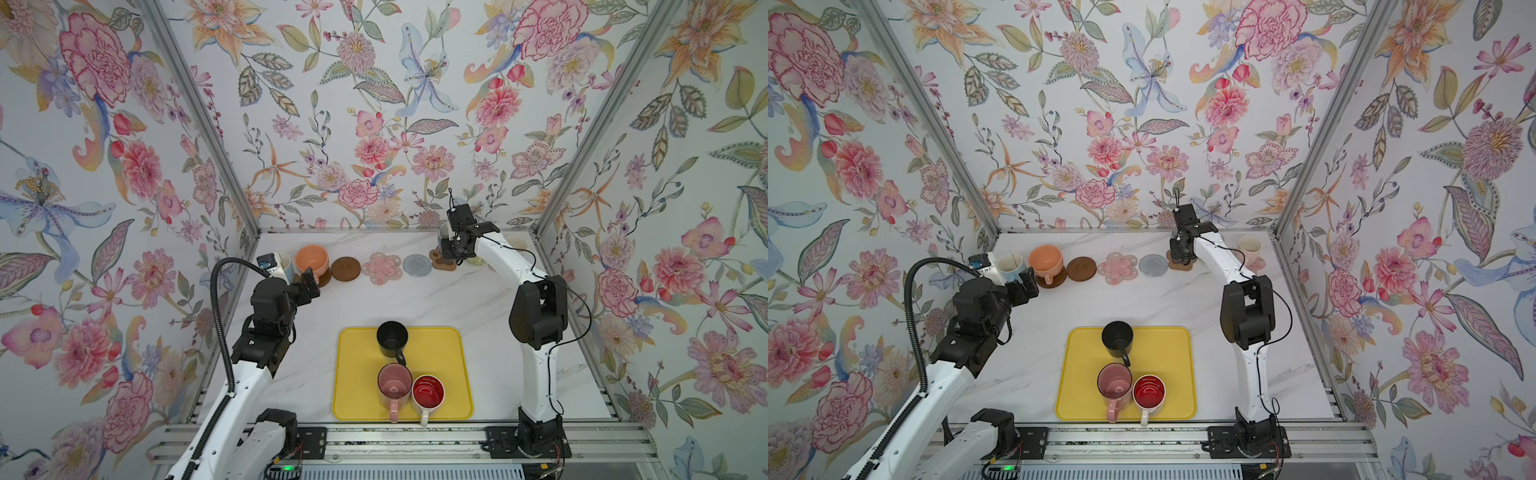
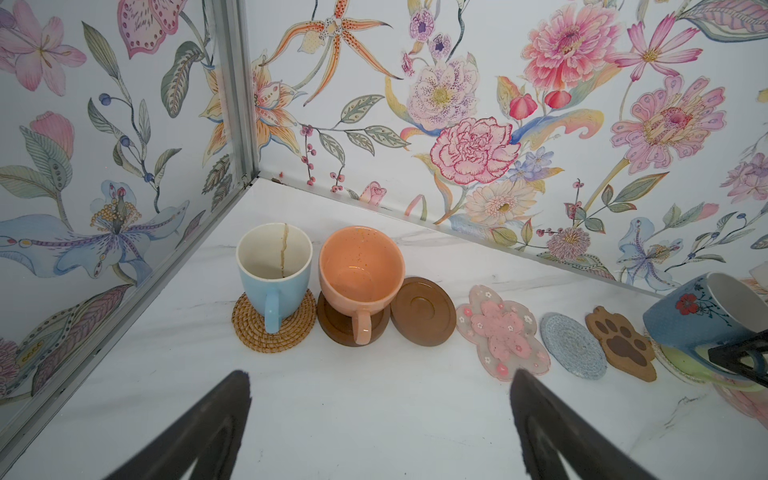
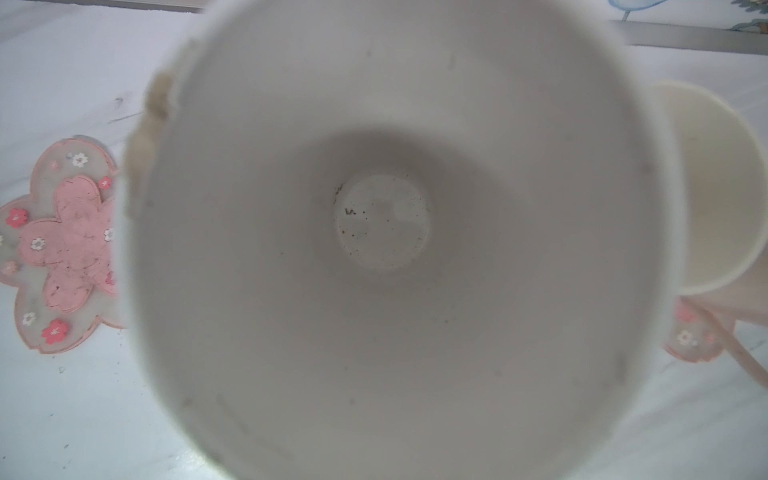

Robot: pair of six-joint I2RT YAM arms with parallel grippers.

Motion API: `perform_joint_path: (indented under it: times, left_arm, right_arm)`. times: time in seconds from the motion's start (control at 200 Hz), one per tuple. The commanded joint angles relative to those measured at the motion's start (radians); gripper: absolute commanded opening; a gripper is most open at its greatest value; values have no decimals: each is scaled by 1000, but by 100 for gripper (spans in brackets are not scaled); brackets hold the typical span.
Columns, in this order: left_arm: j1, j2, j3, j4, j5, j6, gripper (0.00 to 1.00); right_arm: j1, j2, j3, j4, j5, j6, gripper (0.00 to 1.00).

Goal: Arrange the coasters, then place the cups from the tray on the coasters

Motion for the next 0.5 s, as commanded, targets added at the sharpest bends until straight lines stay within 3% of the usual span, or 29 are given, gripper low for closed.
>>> perform_joint_path:
  times: [0.0,0.495]
  left_arm:
    - [4,-14,-10,-18,-18,-6,99]
    - [3,-14,-12,-19,-20,-7,99]
  right_arm:
    - [-2,21,54,23,8,-25,0]
    - [-14,82,92,23,11,-38,0]
